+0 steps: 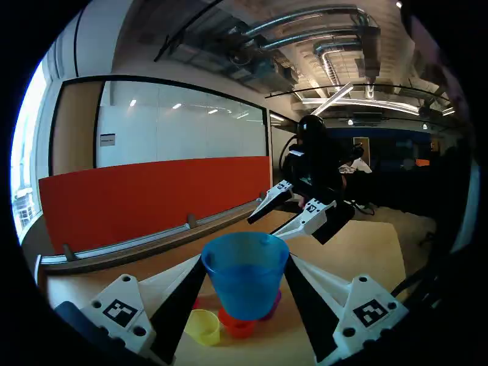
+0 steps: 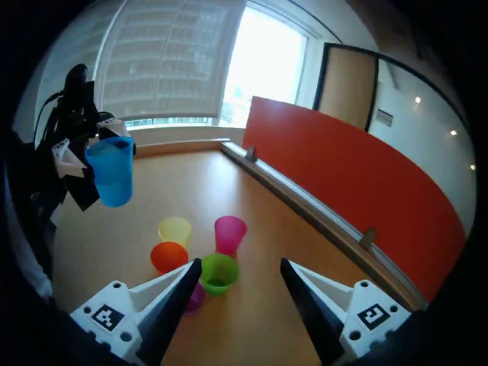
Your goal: Pour water
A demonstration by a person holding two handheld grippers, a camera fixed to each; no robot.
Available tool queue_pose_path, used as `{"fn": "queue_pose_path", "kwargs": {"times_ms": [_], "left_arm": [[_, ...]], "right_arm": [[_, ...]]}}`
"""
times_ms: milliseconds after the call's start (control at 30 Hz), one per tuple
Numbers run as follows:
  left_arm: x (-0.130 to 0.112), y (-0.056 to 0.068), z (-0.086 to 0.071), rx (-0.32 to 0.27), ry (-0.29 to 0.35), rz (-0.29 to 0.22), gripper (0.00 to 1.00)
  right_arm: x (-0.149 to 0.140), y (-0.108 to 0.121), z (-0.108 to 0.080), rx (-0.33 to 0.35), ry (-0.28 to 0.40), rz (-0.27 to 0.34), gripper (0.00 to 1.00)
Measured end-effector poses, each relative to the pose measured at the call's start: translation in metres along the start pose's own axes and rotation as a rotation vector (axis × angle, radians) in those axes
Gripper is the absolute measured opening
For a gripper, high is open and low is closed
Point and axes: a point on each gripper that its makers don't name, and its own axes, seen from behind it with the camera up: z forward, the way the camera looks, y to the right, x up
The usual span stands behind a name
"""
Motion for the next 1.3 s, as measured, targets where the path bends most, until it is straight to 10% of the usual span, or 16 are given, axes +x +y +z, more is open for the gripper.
{"fn": "queue_pose_path", "kwargs": {"times_ms": [1300], "left_arm": [[-0.007, -0.008, -0.007, 0.013, -0.001, 0.002, 0.87]], "right_arm": [[-0.018, -0.025, 0.085, 0.112, -0.06, 0.028, 1.0]]}}
